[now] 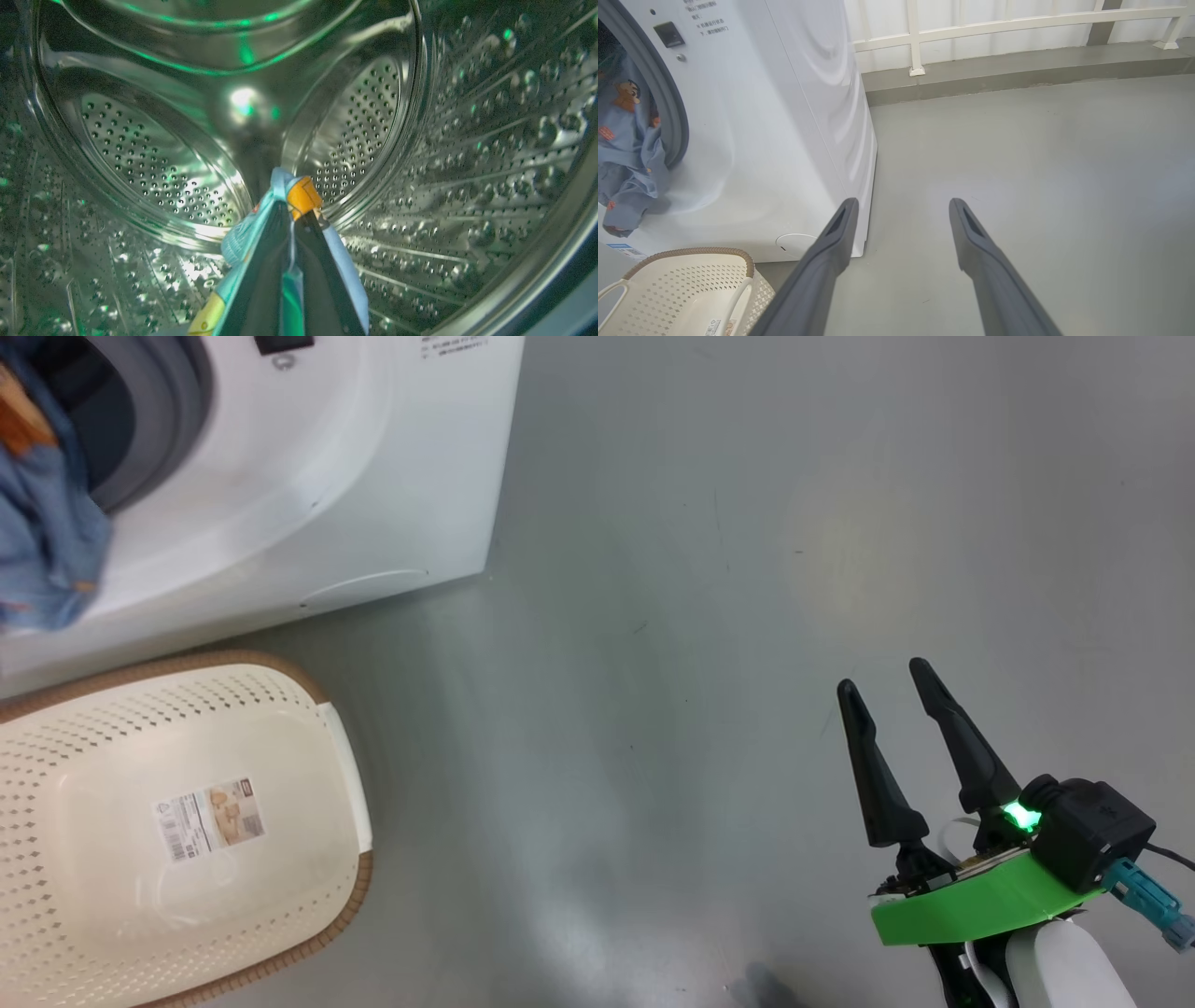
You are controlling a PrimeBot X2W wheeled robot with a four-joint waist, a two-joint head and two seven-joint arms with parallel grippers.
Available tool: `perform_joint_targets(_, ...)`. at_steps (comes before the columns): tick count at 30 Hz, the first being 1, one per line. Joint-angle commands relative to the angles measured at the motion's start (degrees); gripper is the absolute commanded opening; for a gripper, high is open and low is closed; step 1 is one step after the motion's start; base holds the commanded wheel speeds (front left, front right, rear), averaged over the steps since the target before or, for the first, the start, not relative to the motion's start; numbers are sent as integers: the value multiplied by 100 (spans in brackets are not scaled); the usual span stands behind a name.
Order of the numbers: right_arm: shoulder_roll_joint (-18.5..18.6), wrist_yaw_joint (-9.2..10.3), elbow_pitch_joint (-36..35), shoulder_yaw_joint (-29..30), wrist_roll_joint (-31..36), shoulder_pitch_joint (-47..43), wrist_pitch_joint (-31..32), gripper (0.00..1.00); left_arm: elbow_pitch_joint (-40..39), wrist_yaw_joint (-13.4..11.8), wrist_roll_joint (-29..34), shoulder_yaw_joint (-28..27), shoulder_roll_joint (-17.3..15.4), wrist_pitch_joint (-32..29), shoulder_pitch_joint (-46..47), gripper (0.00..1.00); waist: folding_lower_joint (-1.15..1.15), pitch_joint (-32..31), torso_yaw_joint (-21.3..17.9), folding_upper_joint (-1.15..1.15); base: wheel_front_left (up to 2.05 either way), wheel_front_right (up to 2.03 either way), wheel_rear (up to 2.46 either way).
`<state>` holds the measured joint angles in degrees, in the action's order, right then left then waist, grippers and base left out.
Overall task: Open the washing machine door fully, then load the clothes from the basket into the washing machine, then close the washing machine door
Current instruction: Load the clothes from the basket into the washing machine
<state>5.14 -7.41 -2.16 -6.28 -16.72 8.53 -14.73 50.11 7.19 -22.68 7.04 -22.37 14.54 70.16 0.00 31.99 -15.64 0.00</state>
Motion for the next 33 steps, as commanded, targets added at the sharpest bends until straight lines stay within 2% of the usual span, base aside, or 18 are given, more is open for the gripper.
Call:
perform_joint_targets(1,-5,-8,-144,-109,44,31,-27,100,-480,-78,144,-304,-295,46,76,0,0,90,-29,0,0,0,0)
perform_joint_targets(6,-43,-8,-149,-133,43,113,-27,100,-1225,-77,583,-858,-161,46,-171,0,0,171,-54,0,0,0,0)
perform_joint_targets(12,-59,-8,-122,-153,39,128,-27,100,-673,-13,789,-1032,-2,46,-273,0,0,155,-54,0,0,0,0)
perform_joint_targets(13,-60,-8,-116,-156,37,129,-27,100,-574,-6,778,-1073,11,46,-241,4,0,150,-51,0,0,0,0)
perform_joint_targets(14,-61,-8,-109,-157,34,129,-27,100,-453,0,794,-1070,14,46,-219,30,0,142,-45,0,0,0,0)
perform_joint_targets(15,-61,-8,-105,-155,32,130,-27,100,-382,6,834,-1050,4,46,-190,30,0,138,-40,0,0,0,0)
perform_joint_targets(16,-62,-8,-102,-153,30,131,-27,100,-304,10,858,-1046,4,46,-171,100,0,130,-33,0,0,0,0)
perform_joint_targets(26,-37,-8,-100,-135,38,135,-27,100,121,27,760,-1061,175,46,-286,100,0,44,83,0,0,0,0)
perform_joint_targets(33,-2,-8,-122,-93,58,127,-27,100,7,28,583,-967,266,46,-609,100,0,-4,182,0,0,0,0)
